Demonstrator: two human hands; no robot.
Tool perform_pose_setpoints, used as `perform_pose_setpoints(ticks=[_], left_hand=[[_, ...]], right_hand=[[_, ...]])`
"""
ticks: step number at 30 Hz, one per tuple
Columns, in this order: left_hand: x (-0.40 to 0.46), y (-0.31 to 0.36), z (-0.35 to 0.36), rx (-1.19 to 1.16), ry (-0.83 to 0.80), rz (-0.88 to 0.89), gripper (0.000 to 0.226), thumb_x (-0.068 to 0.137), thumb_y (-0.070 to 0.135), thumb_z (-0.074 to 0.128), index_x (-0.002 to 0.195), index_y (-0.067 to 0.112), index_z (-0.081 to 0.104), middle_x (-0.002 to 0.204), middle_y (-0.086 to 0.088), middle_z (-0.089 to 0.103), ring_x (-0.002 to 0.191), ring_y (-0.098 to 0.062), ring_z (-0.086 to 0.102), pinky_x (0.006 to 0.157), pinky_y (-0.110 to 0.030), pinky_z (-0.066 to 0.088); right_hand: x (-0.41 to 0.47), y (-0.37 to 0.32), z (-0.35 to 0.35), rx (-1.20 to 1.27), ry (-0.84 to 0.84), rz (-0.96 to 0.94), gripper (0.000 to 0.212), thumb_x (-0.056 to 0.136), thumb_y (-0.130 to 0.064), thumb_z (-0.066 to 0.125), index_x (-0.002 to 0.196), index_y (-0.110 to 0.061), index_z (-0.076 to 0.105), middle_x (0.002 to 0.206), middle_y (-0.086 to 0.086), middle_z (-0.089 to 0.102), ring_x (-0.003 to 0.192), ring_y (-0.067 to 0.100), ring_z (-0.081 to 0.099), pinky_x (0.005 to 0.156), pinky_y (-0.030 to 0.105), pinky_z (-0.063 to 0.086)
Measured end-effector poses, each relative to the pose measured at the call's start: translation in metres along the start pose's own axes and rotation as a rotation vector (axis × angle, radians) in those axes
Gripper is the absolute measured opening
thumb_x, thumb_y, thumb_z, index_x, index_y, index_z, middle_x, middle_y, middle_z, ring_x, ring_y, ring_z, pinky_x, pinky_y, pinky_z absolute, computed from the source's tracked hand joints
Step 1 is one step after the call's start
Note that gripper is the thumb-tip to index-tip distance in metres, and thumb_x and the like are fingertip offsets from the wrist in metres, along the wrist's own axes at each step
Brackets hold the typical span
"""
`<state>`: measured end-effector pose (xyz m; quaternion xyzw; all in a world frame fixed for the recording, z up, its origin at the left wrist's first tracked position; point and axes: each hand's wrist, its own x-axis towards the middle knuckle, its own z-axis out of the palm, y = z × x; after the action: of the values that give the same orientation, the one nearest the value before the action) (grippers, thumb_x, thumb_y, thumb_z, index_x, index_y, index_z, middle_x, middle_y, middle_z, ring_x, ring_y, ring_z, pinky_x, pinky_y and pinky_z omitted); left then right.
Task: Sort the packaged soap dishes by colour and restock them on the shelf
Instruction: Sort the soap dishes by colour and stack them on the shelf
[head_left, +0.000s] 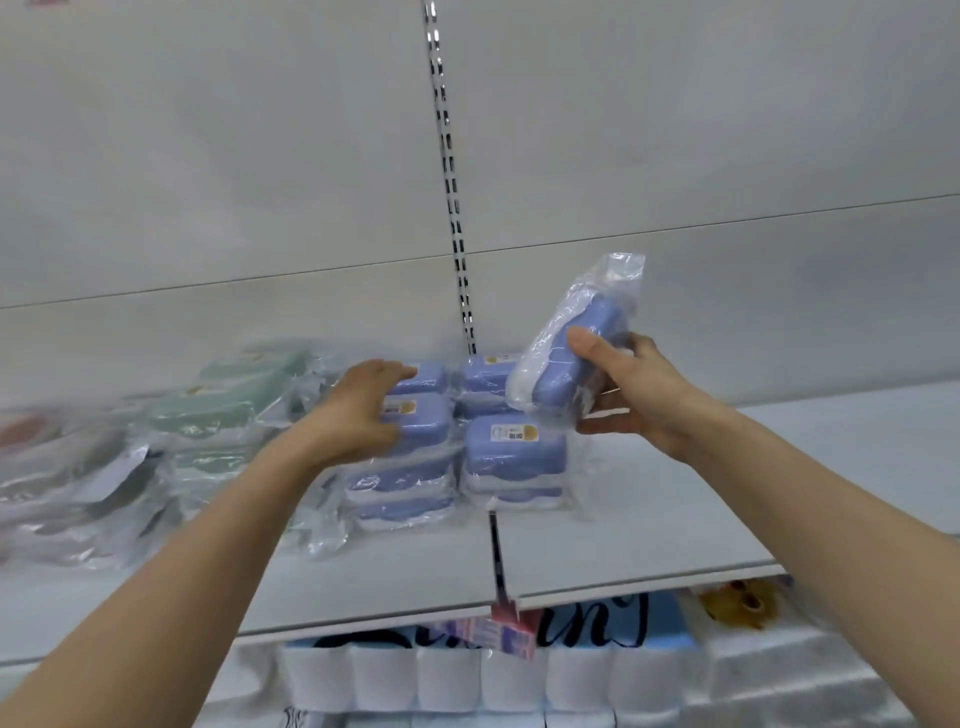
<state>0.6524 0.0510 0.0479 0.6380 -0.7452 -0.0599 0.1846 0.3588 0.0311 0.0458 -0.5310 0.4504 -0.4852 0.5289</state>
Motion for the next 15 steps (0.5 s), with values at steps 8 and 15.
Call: perform_pose_setpoints(ticks=[8,15], left_hand=[[-0.007,0.084,0.033,-0.663,0.289,0.214,0.086,0.069,0.041,0.087,0.138,0.034,0.037,0.125,0.011,0.054,0.106,-0.009,0.059,0.089,-0.021,0.05],[0.018,0.061,0.008,-1.053,0.171,-0.096,0.062,0.069,0.033,0.08,0.121,0.006,0.06,0.095,-0.006,0.071,0.073,-0.015,0.067,0.058,-0.025,0.051]], right_hand=[[-0.01,0.0,0.036,0.086,-0.101,0.132,0.073,0.071,-0.065,0.066,0.116,-0.007,0.06,0.102,0.02,0.068,0.088,0.032,0.071,0.075,0.044,0.061],[-0.006,0.007,0.019,-1.02,0.115,-0.791,0.125,0.055,-0.059,0.083,0.152,-0.032,0.01,0.153,0.0,0.019,0.141,0.019,0.019,0.114,0.041,0.025]])
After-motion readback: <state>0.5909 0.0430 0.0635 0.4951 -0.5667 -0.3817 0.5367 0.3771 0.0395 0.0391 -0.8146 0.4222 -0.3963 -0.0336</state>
